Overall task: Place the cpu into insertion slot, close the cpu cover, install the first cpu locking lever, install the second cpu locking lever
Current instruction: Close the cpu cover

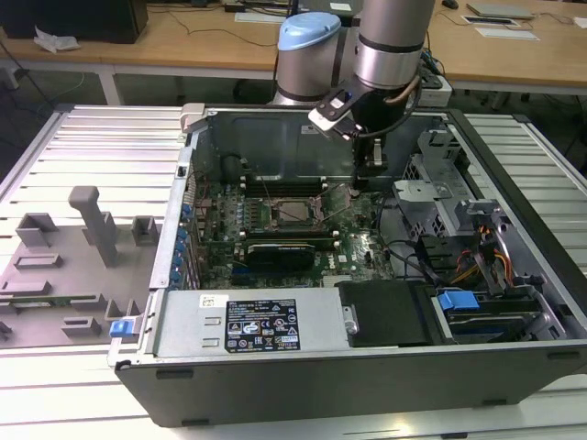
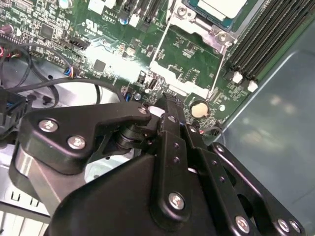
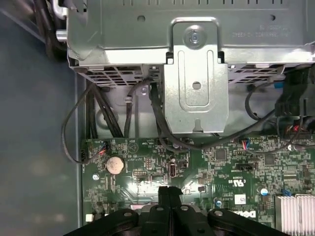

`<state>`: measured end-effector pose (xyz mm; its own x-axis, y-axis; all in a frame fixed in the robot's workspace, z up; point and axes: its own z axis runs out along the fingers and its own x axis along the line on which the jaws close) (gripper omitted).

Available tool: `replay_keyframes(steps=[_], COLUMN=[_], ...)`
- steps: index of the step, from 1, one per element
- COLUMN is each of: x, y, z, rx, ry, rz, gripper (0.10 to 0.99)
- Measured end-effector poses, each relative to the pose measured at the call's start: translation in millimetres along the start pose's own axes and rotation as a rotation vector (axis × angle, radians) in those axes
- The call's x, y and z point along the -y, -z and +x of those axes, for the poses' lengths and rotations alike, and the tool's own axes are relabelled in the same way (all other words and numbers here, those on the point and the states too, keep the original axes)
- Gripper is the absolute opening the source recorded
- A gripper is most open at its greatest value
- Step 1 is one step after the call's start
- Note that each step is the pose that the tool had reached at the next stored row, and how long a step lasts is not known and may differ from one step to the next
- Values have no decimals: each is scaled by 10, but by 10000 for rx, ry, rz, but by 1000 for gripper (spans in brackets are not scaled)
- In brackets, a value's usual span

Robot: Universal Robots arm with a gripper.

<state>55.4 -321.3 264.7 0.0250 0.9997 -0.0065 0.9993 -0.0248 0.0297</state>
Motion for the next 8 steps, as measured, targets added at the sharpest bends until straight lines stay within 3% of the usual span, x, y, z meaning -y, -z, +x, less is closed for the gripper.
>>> replay_keyframes(steps=[1, 3, 5, 8], x=[-5, -15, -22, -41], y=[-6, -21, -39, -79], z=[0, 0, 1, 2], rx=[-34, -194, -300, -334], ry=[3, 20, 31, 34], rz=[2, 5, 7, 21], gripper=[106, 106, 106, 106])
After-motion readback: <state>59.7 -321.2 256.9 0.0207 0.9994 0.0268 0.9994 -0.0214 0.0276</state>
